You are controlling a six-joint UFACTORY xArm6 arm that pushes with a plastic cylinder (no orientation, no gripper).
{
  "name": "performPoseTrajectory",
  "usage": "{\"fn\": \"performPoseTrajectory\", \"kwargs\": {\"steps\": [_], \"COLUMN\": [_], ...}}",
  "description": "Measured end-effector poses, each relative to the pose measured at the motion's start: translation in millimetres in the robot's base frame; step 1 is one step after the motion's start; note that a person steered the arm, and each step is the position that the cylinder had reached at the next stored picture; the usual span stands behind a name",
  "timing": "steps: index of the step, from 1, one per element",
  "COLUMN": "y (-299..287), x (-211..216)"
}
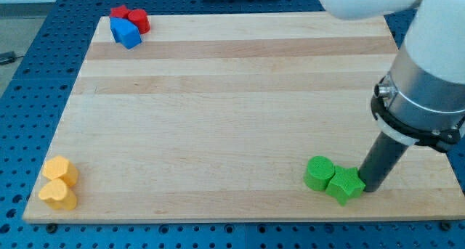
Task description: Push the green blocks upwards of the board
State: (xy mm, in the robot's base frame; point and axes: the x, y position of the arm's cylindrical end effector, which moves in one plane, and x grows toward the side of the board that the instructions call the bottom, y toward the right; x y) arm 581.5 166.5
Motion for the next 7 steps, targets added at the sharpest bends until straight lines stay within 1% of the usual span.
{"fn": "performPoseTrajectory", "kwargs": {"steps": [2, 3, 4, 5, 7], "y": [8, 21, 21, 10, 0], "x": [-1, 9, 30, 34, 22]}}
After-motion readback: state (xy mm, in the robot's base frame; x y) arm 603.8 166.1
